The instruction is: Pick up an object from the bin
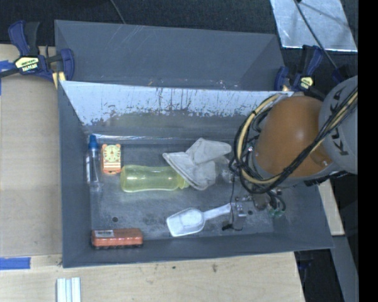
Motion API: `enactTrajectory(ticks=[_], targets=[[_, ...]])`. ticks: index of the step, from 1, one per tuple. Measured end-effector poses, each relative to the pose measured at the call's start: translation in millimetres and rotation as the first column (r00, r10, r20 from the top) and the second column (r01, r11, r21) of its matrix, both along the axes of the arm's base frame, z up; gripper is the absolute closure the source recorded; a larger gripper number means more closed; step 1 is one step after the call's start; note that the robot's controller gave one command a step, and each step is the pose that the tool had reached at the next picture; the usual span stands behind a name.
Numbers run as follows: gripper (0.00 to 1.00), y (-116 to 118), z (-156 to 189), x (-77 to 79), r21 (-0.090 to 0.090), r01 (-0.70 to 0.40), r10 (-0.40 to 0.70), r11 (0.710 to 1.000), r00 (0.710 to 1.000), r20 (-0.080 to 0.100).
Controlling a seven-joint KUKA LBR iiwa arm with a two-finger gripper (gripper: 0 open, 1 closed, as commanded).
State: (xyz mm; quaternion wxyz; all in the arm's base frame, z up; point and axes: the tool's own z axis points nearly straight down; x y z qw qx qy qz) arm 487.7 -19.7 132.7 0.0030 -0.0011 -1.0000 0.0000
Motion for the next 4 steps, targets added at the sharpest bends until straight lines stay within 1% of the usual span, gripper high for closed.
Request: enactTrajectory(ticks=[1, 2, 3, 4], targets=[[0.00, 0, 2, -0.1, 0.000, 0.000, 0.000, 1.000, 1.000, 0.002], [0.00, -2, 3, 7.6, 0.000, -0.088, 0.088, 0.996, 0.996, 0.009], [0.00, -4, -31, 13.0, -0.002, -0.227, 0.227, 0.974, 0.974, 0.012], [1.00, 1, -62, 14.6, 0.000, -0.081, 0.081, 0.997, 0.997, 0.009]])
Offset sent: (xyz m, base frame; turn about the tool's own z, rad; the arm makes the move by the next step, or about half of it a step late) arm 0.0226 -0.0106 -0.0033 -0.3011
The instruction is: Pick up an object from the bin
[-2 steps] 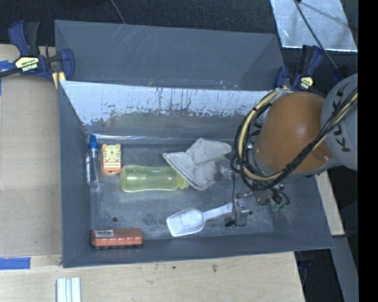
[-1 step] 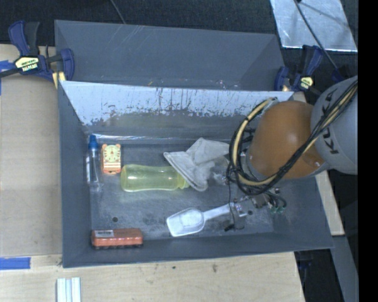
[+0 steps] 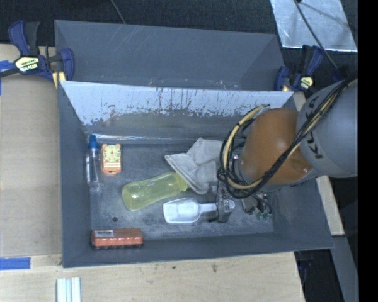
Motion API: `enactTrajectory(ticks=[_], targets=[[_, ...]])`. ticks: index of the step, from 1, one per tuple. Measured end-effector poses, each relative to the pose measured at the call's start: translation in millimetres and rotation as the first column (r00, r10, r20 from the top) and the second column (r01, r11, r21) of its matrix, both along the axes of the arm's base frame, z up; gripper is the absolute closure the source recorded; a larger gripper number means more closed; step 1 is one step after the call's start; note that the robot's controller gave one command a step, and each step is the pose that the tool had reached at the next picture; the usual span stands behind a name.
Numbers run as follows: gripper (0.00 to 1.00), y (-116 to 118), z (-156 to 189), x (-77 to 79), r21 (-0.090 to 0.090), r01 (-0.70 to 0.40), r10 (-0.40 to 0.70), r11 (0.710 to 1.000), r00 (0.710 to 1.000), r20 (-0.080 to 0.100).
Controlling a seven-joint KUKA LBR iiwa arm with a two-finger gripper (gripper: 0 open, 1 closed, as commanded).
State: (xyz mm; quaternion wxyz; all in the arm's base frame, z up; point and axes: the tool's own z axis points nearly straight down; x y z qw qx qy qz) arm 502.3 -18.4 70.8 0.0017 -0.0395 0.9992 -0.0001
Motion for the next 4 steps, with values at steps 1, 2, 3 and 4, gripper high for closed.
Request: enactTrajectory(ticks=[1, 2, 3, 4], targets=[[1.00, 0, 0, 0.0, 0.000, -0.001, 0.001, 1.000, 1.000, 0.000], [1.00, 0, 40, 1.8, 0.000, 0.004, -0.004, 1.000, 1.000, -0.006], [1.00, 0, 69, 4.7, -0.001, 0.005, -0.005, 1.000, 1.000, 0.005], [1.00, -1, 64, 12.9, 0.000, 0.005, -0.005, 1.000, 1.000, 0.000]])
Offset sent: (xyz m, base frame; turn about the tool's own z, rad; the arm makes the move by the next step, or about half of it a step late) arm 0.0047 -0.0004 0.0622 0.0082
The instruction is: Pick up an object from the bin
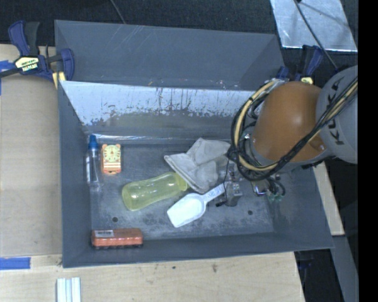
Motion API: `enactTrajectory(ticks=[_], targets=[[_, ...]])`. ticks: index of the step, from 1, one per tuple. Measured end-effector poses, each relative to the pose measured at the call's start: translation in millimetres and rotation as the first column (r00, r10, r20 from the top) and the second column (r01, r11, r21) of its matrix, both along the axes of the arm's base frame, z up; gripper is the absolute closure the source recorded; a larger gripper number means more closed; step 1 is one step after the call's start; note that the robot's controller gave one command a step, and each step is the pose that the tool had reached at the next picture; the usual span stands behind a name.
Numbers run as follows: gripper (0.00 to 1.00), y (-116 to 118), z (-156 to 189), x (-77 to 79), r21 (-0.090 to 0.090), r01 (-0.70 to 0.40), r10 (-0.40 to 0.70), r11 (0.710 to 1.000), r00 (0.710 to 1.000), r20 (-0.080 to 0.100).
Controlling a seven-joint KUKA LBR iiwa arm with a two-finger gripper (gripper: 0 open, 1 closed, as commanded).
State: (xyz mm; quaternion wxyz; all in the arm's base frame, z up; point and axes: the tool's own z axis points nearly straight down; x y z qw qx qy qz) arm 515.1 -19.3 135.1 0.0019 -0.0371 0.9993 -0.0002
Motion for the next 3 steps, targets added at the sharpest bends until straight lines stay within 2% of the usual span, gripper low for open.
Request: enactTrajectory(ticks=[1, 2, 3], targets=[[1.00, -15.6, 93.0, 18.6, 0.000, 0.000, 0.000, 1.000, 1.000, 0.000], [0.00, -15.6, 93.0, 18.6, 0.000, 0.000, 0.000, 1.000, 1.000, 0.000], [0.00, -15.6, 93.0, 18.6, 0.000, 0.001, -0.001, 1.000, 1.000, 0.000]])
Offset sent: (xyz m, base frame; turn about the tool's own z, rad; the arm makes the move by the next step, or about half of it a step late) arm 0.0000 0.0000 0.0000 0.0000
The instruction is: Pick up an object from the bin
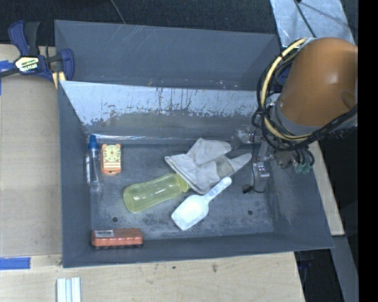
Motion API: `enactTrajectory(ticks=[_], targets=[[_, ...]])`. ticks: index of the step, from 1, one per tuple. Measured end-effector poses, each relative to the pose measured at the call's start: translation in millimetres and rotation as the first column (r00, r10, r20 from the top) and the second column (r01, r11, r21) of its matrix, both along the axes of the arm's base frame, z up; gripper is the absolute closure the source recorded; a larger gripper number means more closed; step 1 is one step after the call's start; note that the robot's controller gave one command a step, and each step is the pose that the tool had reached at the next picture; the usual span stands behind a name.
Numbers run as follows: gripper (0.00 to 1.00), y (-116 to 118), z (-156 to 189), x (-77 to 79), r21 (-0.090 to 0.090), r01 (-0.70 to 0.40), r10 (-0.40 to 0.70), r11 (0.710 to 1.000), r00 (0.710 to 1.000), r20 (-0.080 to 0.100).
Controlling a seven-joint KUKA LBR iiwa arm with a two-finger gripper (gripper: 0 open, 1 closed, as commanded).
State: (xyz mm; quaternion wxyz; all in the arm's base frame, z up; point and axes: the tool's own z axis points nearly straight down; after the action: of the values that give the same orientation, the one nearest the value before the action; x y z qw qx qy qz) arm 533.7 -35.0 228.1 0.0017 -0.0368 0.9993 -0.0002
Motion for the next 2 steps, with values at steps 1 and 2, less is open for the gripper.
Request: enactTrajectory(ticks=[1, 2], targets=[[0.00, 27, -41, 7.3, -0.002, -0.038, 0.038, 0.999, 0.999, 0.009], [0.00, 47, -104, 2.2, 0.001, -0.088, 0.088, 0.996, 0.996, 0.004]])
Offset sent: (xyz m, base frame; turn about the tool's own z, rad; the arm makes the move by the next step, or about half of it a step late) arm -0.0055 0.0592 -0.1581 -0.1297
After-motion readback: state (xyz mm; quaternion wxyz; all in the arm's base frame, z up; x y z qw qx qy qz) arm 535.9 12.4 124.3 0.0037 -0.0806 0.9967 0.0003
